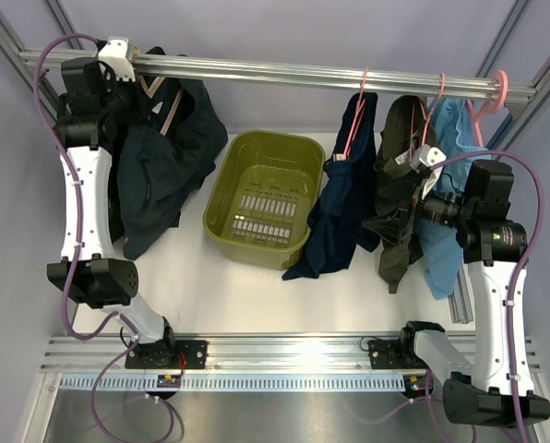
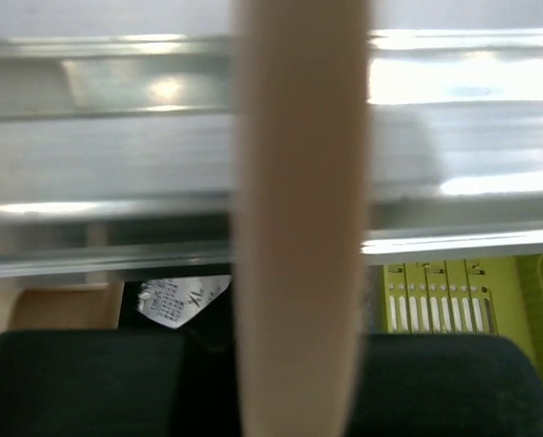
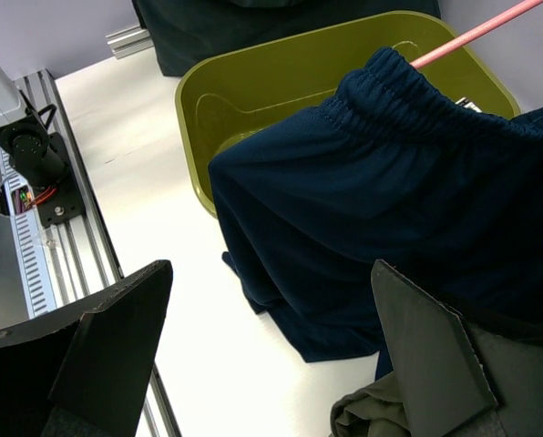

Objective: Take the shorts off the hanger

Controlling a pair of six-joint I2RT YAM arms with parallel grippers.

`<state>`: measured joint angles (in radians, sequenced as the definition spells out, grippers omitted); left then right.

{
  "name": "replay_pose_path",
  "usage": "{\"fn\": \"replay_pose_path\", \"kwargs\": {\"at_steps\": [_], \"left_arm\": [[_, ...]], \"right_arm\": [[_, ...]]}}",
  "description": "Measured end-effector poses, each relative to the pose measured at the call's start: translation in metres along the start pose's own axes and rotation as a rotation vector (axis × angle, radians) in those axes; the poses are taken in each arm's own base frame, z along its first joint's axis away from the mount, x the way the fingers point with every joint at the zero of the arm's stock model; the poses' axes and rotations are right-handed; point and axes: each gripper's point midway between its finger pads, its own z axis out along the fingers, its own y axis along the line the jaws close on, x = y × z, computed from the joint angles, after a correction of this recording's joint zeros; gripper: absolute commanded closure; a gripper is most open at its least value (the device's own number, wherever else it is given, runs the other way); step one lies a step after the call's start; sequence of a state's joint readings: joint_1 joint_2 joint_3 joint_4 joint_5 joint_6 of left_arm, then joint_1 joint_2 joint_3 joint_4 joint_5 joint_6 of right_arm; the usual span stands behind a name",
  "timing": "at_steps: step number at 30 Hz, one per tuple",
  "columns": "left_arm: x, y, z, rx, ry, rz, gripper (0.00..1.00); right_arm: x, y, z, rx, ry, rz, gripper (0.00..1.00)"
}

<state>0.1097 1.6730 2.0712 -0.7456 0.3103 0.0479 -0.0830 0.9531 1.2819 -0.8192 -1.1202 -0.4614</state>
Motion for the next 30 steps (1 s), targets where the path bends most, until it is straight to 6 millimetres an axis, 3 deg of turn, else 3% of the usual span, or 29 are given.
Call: {"fn": "replay_pose_path", "kwargs": {"at_steps": [1, 10, 15, 18, 22, 26, 30], "left_arm": [[-0.001, 0.0, -0.001, -0.001, -0.005, 0.005, 1.0], [-0.008, -0.002, -0.015, -0.019, -0.098, 0.041, 1.0], [-0.011, -0.008, -0.035, -0.024, -0.149, 0.062, 1.0], [-0.028, -0.013, -0.053, -0.025, -0.214, 0.083, 1.0], [-0.036, -0.017, -0.063, -0.02, -0.248, 0.095, 1.0], [-0.012, -0.021, -0.065, -0.009, -0.21, 0.083, 1.0], [0.044, -0.028, -0.07, 0.012, -0.11, 0.047, 1.0]], "right_arm": [[0.0, 0.0, 0.0, 0.0, -0.001, 0.001, 0.01], [-0.003, 0.002, 0.001, -0.017, -0.011, 0.009, 0.0], [-0.004, 0.005, 0.0, -0.025, -0.017, 0.005, 0.01], [-0.006, 0.008, 0.0, -0.033, -0.023, 0.002, 0.01], [-0.007, 0.012, 0.0, -0.05, -0.029, -0.005, 0.01], [0.0, 0.022, 0.001, -0.095, -0.014, -0.037, 0.01], [0.011, 0.045, 0.011, -0.192, 0.031, -0.076, 0.03]]}}
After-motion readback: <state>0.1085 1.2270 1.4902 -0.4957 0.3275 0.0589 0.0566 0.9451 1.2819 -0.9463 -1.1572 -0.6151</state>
